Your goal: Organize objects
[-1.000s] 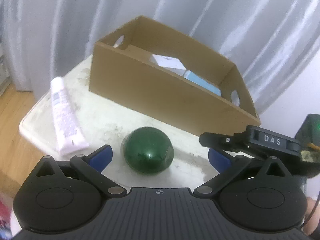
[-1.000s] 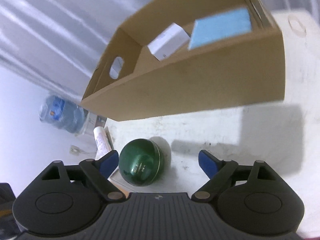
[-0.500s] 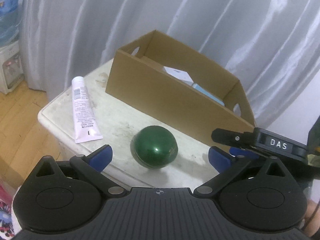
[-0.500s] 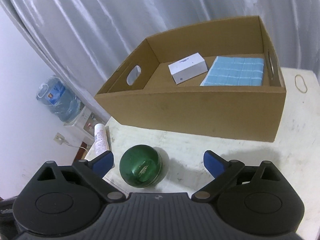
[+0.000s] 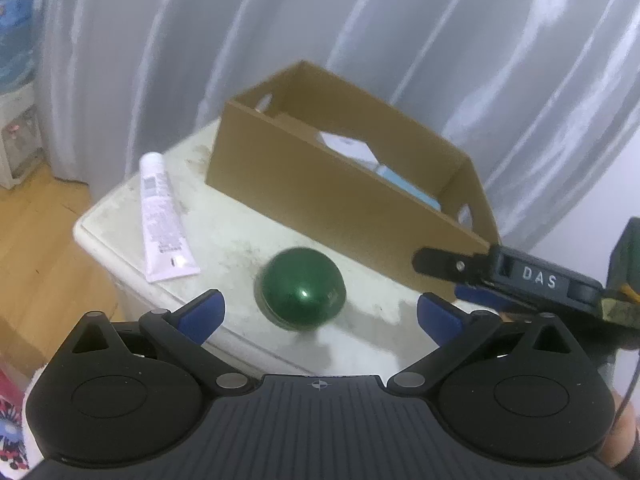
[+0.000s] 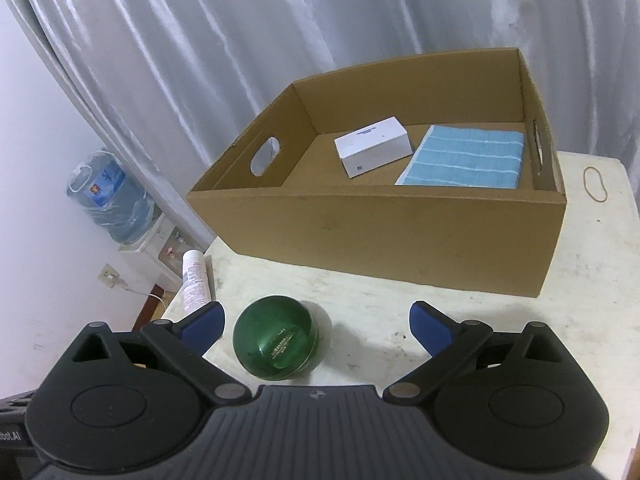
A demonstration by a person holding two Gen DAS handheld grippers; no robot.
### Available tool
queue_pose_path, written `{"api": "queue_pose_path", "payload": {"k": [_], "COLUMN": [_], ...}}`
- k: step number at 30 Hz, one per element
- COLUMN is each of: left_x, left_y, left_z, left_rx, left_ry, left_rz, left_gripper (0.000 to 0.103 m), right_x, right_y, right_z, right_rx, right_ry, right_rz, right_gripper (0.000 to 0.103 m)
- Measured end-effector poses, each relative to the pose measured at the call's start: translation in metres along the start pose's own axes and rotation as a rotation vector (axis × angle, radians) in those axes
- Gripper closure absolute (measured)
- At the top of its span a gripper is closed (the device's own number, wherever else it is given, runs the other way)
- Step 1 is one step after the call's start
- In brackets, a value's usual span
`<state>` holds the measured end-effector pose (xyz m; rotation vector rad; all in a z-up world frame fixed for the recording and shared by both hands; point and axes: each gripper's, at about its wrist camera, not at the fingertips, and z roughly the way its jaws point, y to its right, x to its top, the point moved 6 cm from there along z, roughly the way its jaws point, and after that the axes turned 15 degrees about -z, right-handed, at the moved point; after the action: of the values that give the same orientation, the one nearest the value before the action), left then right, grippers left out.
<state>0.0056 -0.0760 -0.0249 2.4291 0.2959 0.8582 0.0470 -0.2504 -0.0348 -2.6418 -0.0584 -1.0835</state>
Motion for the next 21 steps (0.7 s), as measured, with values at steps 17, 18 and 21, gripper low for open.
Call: {"api": "queue_pose_path", "payload": {"k": [17,18,21], "left_x": [-0.004,-0.004,-0.004], "left_y": [-0.006,-0.005,-0.007], "left_z": [0.012,0.012,0.016], "left_rx": [0.039,0.035,0.05], "left_ry": [-0.01,-0.012,-0.037], "left_rz": [0.014,0.01,0.019], "left_gripper": [0.0,0.0,0.0], "right_x": [0.0,0.0,0.0], "right_y": [-0.006,-0.006,-0.007], "right_z": [0.0,0.001,0.001], "right_rx": [-0.017,-0.02,-0.026], "right_ry": [0.004,0.002,0.0], "right_rz": [-0.038,-0.038,-0.042], "right_gripper": [0.0,0.0,0.0]}}
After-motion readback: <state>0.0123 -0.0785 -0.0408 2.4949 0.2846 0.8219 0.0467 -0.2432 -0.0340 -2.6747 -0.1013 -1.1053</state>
